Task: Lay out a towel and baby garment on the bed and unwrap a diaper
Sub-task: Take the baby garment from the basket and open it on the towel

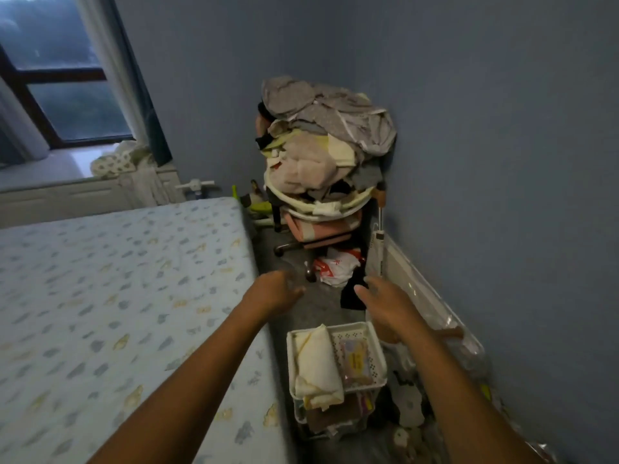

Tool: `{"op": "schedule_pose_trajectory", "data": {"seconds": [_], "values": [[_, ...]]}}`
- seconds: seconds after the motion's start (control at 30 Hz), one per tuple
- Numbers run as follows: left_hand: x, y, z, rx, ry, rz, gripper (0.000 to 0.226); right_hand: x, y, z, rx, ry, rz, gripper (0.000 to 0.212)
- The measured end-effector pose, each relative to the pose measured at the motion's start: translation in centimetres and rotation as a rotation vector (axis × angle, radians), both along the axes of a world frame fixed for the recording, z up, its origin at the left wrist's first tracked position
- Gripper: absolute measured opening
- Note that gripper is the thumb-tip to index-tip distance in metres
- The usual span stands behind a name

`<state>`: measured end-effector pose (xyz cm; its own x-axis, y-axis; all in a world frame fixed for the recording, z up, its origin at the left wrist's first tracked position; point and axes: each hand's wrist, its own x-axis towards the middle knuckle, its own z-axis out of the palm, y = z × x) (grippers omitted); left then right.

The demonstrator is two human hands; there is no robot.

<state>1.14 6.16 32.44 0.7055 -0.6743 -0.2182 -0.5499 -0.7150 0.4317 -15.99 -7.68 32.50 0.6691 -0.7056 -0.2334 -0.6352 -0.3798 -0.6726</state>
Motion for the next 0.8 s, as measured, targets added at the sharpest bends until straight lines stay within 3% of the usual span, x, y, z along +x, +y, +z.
{"op": "schedule_pose_trajectory", "data": {"seconds": [0.2, 0.47, 0.57, 0.8], "values": [[1.7, -3.8, -13.3, 0.124, 0.178, 0.172, 0.047, 5.6, -4.5, -14.0, 0.171, 0.178, 0.14, 0.054], [0.9, -6.9, -29.8, 0.229, 0.434, 0.249, 0.064, 8.0, -4.9, -30.9, 0.326, 0.276, 0.198, 0.054], [-0.1, -7.8, -33.9, 0.264, 0.519, 0.254, 0.072, 8.5, -4.6, -35.1, 0.35, 0.269, 0.213, 0.057], [-1.6, -8.1, -37.4, 0.28, 0.477, 0.336, 0.072, 8.8, -2.7, -39.7, 0.338, 0.225, 0.218, 0.067]]}}
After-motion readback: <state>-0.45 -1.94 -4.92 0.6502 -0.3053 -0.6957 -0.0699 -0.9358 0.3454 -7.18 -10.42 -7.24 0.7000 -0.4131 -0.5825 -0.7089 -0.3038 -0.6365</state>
